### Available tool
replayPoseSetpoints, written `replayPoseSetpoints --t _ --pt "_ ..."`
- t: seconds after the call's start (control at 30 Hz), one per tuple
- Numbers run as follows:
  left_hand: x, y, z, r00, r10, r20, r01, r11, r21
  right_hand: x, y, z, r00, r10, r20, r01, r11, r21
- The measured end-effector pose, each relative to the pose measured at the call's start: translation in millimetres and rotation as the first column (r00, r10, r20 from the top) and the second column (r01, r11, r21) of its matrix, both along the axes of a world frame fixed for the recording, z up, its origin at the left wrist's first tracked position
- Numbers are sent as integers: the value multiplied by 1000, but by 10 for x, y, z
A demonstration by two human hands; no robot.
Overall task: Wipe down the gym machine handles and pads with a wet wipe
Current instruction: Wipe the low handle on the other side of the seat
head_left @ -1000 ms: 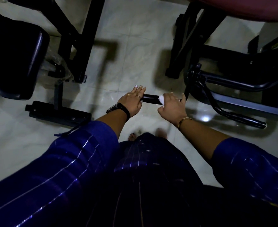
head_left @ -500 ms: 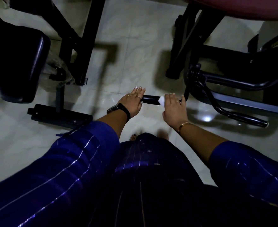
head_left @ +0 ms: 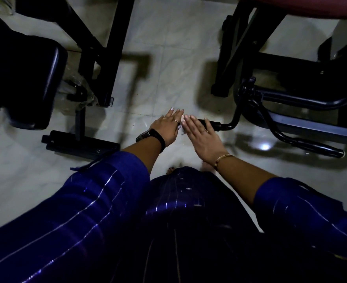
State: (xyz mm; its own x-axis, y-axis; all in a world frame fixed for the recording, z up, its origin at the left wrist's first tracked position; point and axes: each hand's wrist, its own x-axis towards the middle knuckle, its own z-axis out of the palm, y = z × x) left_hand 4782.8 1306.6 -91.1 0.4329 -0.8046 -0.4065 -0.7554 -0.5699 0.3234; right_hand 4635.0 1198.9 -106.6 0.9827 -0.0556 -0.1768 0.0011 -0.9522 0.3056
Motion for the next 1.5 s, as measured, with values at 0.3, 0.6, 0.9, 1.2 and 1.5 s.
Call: replayPoseSetpoints --t 0.3,0.6,0.9,1.2,1.5 --pt "9 0 10 1000 -27 7 27 999 21 -458 -700 146 969 222 -108 -243 931 -271" --pt "20 -12 39 997 -73 35 70 994 78 -63 -311 105 947 310 -84 -322 915 -243" --pt "-18 18 18 999 0 -50 1 1000 15 -436 -702 325 849 422 -319 -529 659 -535" --pt "31 -143 114 -160 463 -872 -906 283 316 190 -268 276 786 445 -429 -613 654 -443" --pt "92 -102 96 -231 480 -846 -885 258 388 673 -33 340 941 233 -244 -246 969 -24"
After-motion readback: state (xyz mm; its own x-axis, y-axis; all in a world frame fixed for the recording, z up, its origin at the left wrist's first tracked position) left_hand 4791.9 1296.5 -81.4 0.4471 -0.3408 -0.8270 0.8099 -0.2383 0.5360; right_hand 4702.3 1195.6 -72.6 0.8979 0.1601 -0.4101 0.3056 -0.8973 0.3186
